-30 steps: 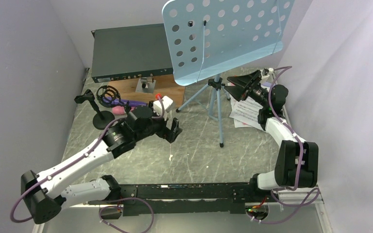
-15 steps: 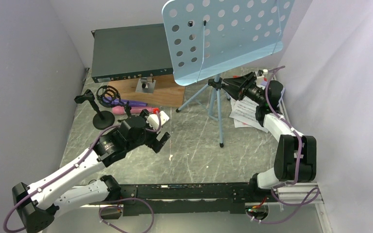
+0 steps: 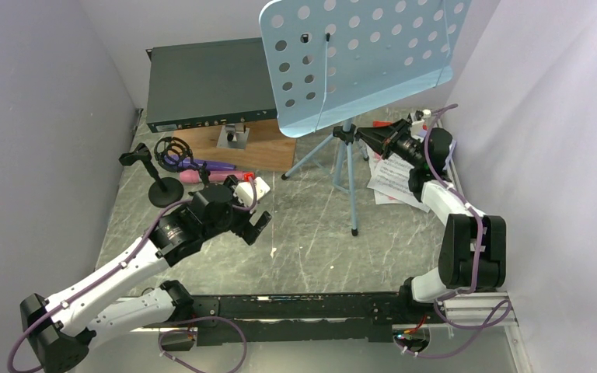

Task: Pack up the instrument practice props
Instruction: Unscrew the knob on the music stand.

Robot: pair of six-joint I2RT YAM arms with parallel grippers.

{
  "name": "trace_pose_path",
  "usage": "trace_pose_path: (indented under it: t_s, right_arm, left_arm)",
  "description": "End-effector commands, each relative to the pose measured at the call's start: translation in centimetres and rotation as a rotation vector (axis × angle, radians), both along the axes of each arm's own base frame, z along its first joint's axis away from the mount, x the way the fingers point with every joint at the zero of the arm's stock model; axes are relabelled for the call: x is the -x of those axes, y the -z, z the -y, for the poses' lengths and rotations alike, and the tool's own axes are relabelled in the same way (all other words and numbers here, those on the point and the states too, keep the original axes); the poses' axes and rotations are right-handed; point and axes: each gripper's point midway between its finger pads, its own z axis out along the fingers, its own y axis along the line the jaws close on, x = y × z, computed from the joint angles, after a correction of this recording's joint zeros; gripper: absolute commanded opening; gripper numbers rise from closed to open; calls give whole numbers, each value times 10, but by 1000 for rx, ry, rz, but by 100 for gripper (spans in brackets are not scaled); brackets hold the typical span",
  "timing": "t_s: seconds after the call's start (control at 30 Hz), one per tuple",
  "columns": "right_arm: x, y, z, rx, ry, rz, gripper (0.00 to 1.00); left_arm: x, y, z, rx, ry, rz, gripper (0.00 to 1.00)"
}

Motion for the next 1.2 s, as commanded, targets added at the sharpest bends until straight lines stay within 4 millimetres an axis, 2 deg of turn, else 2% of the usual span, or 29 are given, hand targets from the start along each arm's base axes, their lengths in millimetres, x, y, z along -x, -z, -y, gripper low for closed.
trace_pose_path:
  t_s: [0.0, 0.17, 0.27, 0.37, 0.63, 0.83, 1.17]
  right_arm:
    - [4, -22, -4, 161, -23, 220, 0]
    - [3, -22, -3, 358, -48, 420, 0]
    - [5, -20, -3, 420, -61, 508, 0]
    - [8, -17, -4, 457, -76, 569, 7]
    - [21, -12, -7, 491, -122, 671, 18]
    - [35, -8, -8, 526, -137, 755, 22]
    - [37, -10, -8, 534, -140, 775, 34]
  left_arm:
    - [2, -10, 4, 30, 33, 13, 99]
    - [2, -10, 5, 37, 38, 9, 100]
    - [2, -10, 5, 37, 40, 7, 99]
    - [3, -10, 5, 37, 41, 4, 99]
    - [2, -9, 5, 36, 38, 3, 99]
    - [1, -9, 4, 36, 36, 1, 99]
    - [2, -9, 6, 46, 46, -8, 99]
